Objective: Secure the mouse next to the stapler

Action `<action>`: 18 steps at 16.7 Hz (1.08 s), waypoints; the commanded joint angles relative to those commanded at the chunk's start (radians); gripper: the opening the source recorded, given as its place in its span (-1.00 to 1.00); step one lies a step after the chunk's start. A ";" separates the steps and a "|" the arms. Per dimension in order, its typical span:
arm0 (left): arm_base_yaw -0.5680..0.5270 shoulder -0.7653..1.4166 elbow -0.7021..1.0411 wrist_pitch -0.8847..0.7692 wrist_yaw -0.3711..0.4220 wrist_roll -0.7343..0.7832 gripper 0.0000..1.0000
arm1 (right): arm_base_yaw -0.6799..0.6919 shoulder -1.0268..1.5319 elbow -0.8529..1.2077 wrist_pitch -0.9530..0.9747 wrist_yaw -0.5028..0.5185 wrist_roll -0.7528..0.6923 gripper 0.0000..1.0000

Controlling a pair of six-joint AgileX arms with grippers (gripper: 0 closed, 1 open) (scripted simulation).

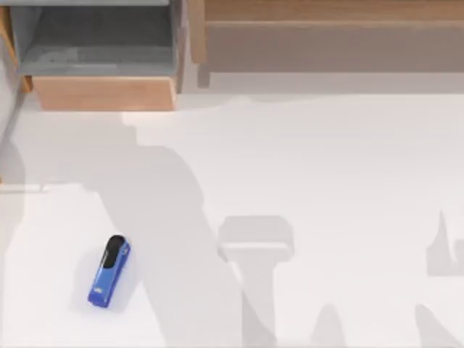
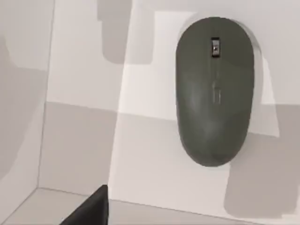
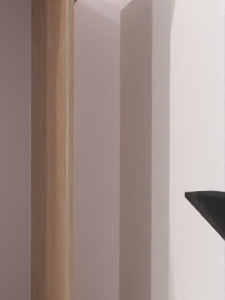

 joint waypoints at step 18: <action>0.010 0.239 0.207 -0.096 0.024 -0.015 1.00 | 0.000 0.000 0.000 0.000 0.000 0.000 1.00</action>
